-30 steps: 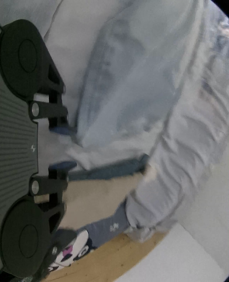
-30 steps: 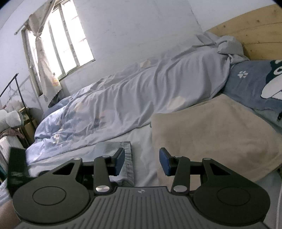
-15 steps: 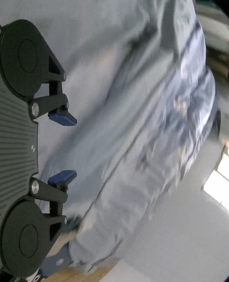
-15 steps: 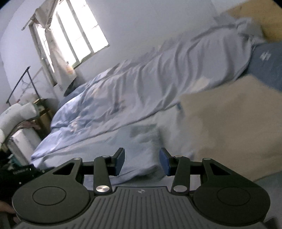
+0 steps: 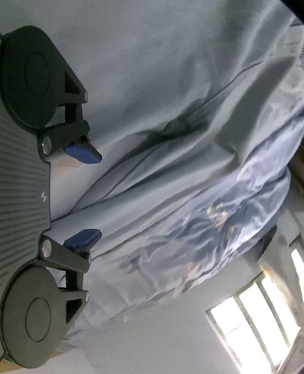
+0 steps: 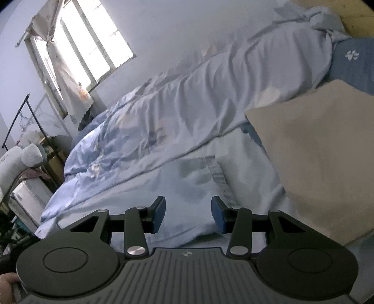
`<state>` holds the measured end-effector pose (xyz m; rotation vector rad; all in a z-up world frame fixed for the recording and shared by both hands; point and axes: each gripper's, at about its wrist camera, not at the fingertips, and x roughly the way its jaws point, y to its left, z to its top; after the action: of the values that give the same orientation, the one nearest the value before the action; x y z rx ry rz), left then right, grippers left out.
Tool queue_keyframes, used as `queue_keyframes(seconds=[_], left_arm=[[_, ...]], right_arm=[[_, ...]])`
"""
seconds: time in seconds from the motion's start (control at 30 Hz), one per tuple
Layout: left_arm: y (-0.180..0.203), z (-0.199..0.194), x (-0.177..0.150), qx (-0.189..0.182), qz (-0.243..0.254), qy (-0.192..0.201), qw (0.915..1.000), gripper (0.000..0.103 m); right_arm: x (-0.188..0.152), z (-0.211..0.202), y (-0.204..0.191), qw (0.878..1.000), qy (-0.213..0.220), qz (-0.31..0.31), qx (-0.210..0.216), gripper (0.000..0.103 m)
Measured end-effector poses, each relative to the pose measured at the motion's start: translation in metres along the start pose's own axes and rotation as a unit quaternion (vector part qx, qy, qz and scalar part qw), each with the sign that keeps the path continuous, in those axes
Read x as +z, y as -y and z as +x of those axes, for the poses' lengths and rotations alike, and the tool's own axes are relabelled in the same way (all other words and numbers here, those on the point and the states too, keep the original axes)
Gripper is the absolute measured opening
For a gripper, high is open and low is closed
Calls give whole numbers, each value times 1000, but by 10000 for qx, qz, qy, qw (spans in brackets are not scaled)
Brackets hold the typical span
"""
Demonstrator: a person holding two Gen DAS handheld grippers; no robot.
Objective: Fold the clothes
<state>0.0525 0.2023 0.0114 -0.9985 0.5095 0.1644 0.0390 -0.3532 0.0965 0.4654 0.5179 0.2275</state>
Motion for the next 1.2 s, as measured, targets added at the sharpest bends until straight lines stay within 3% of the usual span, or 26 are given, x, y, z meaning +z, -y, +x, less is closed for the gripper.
queue_keyframes(seconds=[0.1,0.23,0.4,0.47,0.57,0.7,0.9,1.0,1.03,1.13,1.2], left_arm=[[-12,17,8,24,-244,-23,9997,61],[-10,35,17,43,-168,-54,9998,62],[-17,41,29,-2,-340,-16,9994,60],[-18,41,32,6,-339,-4,9994,51],[-21,44,37,96,-400,-25,9991,45],[-27,45,38,159,-466,-37,9988,35],[-33,49,40,192,-427,-169,9988,18],[-37,52,41,124,-497,-234,9984,8],[-38,53,42,109,-516,-243,9983,7],[-39,55,43,42,-562,-250,9981,4],[-38,55,43,26,-519,-237,9984,3]], right_arm=[[1,-1,-10,9999,98,-77,-20,46],[5,10,-19,9992,-6,-368,-145,46],[32,59,-17,9960,-405,-704,-385,46],[46,82,-9,9956,-524,-625,-461,46],[67,115,0,9961,-663,-421,-409,46],[82,166,4,9917,-996,-608,-546,46],[81,221,27,9860,-1341,-600,-789,46],[80,233,36,9879,-1383,-418,-563,45],[80,235,38,9888,-1375,-351,-466,44],[77,239,41,9882,-1494,-237,-238,23],[73,242,36,9863,-1585,-416,-201,21]])
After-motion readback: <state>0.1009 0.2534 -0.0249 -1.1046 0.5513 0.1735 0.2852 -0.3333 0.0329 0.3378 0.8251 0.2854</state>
